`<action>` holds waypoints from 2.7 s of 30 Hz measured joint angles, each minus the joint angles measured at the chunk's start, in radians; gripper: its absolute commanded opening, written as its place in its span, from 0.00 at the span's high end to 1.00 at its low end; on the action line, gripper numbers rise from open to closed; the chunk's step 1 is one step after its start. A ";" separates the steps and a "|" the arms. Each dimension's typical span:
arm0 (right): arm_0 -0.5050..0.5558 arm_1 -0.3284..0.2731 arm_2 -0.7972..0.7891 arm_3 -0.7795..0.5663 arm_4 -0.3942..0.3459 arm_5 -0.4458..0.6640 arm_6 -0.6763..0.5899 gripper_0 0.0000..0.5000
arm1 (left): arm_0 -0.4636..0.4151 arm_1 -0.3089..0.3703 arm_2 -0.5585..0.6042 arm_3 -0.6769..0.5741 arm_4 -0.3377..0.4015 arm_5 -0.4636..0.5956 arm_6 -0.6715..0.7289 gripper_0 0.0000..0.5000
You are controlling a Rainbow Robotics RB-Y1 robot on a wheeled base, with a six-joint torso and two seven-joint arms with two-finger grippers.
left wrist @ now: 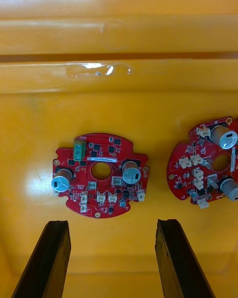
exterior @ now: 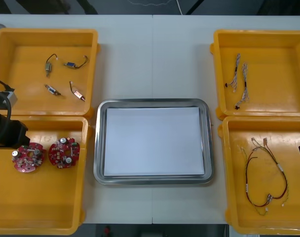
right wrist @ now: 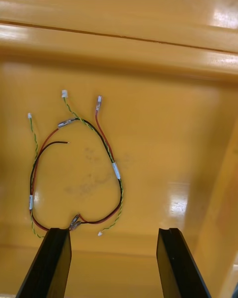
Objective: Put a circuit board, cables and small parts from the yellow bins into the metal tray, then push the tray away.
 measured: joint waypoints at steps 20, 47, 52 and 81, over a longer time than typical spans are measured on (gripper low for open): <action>0.095 -0.003 0.155 0.228 0.051 -0.343 0.188 0.00 | 0.031 0.000 -0.132 0.096 -0.075 -0.191 0.000 0.00; 0.106 -0.006 0.316 0.367 0.110 -0.559 0.188 0.00 | 0.072 0.000 -0.231 0.135 -0.140 -0.328 0.000 0.05; 0.107 -0.006 0.333 0.382 0.110 -0.577 0.188 0.00 | 0.073 0.000 -0.232 0.138 -0.144 -0.335 0.000 0.99; 0.119 -0.019 0.207 0.246 0.073 -0.399 0.188 1.00 | 0.061 0.010 -0.081 -0.161 -0.048 0.009 0.000 1.00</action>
